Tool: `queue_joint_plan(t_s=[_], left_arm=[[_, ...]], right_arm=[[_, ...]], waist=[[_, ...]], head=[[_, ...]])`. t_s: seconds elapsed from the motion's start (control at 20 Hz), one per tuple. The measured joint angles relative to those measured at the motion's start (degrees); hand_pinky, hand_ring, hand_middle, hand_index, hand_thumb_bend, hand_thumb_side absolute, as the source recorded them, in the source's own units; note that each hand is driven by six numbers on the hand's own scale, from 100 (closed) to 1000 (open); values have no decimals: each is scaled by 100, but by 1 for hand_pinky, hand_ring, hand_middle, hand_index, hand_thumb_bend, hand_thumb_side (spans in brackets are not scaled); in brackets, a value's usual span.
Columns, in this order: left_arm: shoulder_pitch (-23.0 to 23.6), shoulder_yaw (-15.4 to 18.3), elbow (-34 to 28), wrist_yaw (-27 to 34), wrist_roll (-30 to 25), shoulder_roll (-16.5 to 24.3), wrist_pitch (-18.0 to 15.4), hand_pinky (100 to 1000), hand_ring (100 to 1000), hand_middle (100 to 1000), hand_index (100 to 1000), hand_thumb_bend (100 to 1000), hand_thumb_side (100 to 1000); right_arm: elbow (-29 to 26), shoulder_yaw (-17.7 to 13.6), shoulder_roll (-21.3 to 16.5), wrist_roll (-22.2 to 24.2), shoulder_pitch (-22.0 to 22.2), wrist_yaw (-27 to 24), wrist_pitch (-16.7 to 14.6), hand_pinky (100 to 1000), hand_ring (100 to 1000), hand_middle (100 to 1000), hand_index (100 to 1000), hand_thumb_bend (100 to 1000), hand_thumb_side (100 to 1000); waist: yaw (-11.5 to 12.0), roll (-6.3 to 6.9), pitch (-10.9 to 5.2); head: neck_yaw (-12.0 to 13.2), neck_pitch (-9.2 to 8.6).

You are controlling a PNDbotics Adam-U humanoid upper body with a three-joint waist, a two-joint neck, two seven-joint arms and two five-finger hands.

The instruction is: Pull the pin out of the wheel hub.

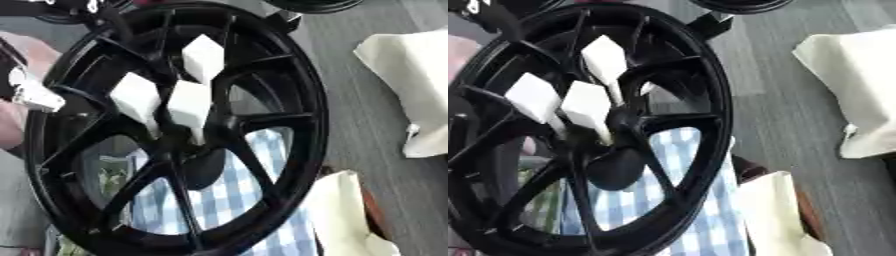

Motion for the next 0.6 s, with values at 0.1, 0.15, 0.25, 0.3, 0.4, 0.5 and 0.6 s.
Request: queue_joint_plan(t_s=[0.1, 0.15, 0.25, 0.3, 0.4, 0.5, 0.6], left_arm=[[-92, -74, 117, 0, -30, -103, 29, 858, 951, 806, 859, 557, 339], [-107, -99, 162, -1, -40, -132, 36, 858, 951, 806, 859, 557, 339], [-117, -133, 222, -1, -52, -165, 40, 853, 951, 800, 854, 553, 354], [-118, -168, 253, 0, -77, -195, 56, 852, 951, 801, 855, 554, 357], [-142, -253, 326, 8, -178, -279, 94, 850, 951, 802, 855, 553, 365], [-160, -300, 398, 18, -313, -333, 130, 850, 950, 799, 855, 554, 366], [-185, -317, 451, 25, -443, -368, 153, 848, 947, 783, 846, 555, 368]], right_arm=[[0, 0, 2, 6, 0, -8, 6, 866, 750, 663, 734, 100, 630], [0, 0, 3, 7, 0, -9, 7, 866, 750, 663, 734, 100, 630], [0, 1, 5, 8, -1, -13, 8, 867, 751, 664, 735, 100, 639], [0, 1, 8, 8, -3, -14, 8, 867, 751, 664, 735, 100, 639], [0, 1, 11, 6, -5, -19, 11, 867, 752, 664, 735, 100, 642], [0, 1, 14, 5, -13, -24, 13, 868, 752, 664, 735, 100, 643], [0, 2, 23, -2, -21, -32, 20, 868, 752, 664, 735, 100, 645]], waist=[[-6, -1, 0], [-7, -1, 0], [-14, -1, 0], [-36, 3, 0], [-69, 11, 0], [-69, 13, 0], [-70, 14, 0]], head=[[5, 1], [9, 1], [22, 2], [36, 5], [74, 11], [99, 45], [110, 58]])
